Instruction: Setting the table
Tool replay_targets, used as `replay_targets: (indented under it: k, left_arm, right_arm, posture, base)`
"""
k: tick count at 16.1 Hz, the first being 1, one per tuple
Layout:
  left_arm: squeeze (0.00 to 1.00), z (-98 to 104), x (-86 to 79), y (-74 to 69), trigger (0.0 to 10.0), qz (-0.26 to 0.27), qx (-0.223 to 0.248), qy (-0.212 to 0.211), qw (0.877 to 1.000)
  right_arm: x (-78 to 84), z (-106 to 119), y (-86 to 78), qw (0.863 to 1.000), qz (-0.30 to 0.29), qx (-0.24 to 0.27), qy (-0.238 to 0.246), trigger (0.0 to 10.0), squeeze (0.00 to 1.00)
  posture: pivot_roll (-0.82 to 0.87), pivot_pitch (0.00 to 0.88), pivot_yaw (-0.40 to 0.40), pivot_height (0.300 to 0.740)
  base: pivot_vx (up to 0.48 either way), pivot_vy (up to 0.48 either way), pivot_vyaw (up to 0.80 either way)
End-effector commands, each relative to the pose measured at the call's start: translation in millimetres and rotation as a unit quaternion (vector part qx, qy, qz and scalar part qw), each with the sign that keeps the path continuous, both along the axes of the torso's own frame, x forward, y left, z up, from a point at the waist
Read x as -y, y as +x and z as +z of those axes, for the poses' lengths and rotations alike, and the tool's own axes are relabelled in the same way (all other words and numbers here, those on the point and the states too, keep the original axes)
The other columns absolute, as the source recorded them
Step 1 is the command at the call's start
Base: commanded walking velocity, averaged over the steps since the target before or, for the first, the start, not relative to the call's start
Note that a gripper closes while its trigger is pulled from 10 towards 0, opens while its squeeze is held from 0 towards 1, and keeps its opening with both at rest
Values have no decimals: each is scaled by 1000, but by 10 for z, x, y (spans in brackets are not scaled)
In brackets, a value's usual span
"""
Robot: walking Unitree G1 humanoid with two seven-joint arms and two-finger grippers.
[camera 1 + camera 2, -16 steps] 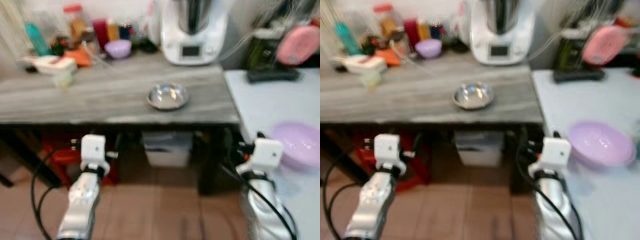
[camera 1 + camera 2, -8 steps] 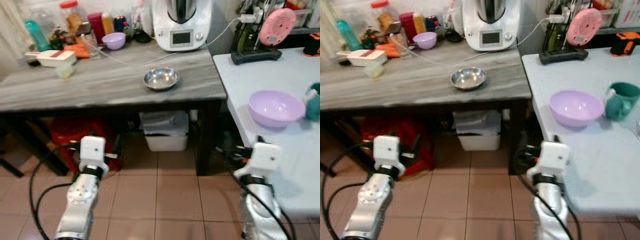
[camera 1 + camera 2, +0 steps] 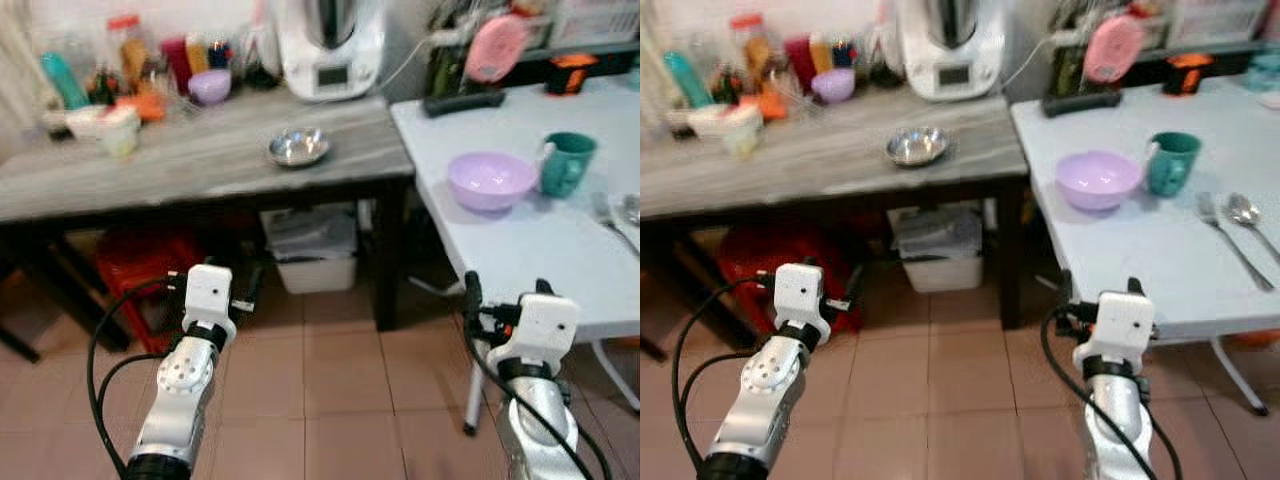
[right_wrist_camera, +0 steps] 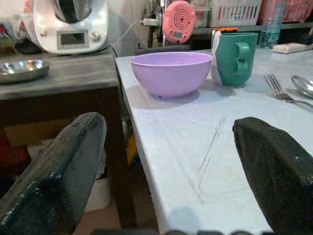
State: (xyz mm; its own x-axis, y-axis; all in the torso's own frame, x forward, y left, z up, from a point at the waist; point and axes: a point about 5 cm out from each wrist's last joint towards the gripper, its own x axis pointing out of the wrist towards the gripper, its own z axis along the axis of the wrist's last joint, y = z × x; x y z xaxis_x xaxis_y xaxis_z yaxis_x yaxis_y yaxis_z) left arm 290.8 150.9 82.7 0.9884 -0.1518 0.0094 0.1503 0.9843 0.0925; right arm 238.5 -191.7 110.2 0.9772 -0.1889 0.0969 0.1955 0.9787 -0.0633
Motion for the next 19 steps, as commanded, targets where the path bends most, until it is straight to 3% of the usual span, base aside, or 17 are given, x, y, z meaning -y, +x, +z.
replay_targets:
  k: [1, 7, 10, 12, 15, 19]
  left_arm:
    - [0, -42, -18, -15, 10000, -3, -6, 0, 1000]
    - [0, -21, 215, -53, 10000, -31, -1, -31, 999]
    - [0, -30, 215, -34, 10000, -41, -1, -31, 999]
    - [0, -31, 162, -9, 10000, -29, 0, -38, 999]
    - [0, 33, 225, 0, 10000, -33, 15, -41, 999]
    - [0, 74, 153, 33, 10000, -26, 23, -33, 999]
  right_arm:
    - [-22, 3, 3, 1000, -4, 1, 0, 10000, 0]
    - [-58, 91, 50, 1000, 20, 10, -4, 10000, 0]
    - [-104, 191, 151, 999, 21, 28, -14, 10000, 0]
    - [-162, 146, 193, 999, 37, 22, -13, 10000, 0]
    - [-218, 186, 248, 998, 55, 29, -16, 10000, 0]
    - [-315, 186, 340, 996, 79, 28, -15, 10000, 0]
  posture:
    - [-152, 0, 161, 740]
    - [-187, 41, 152, 740]
    - [-187, 43, 132, 740]
    - [-168, 4, 125, 740]
    - [-135, 0, 106, 740]
    - [-105, 0, 109, 740]
  base:
    - [0, 0, 0]
    - [0, 0, -249]
    - [0, -274, 0]
    - [0, -285, 0]
    - [0, -291, 0]
    - [0, -296, 0]
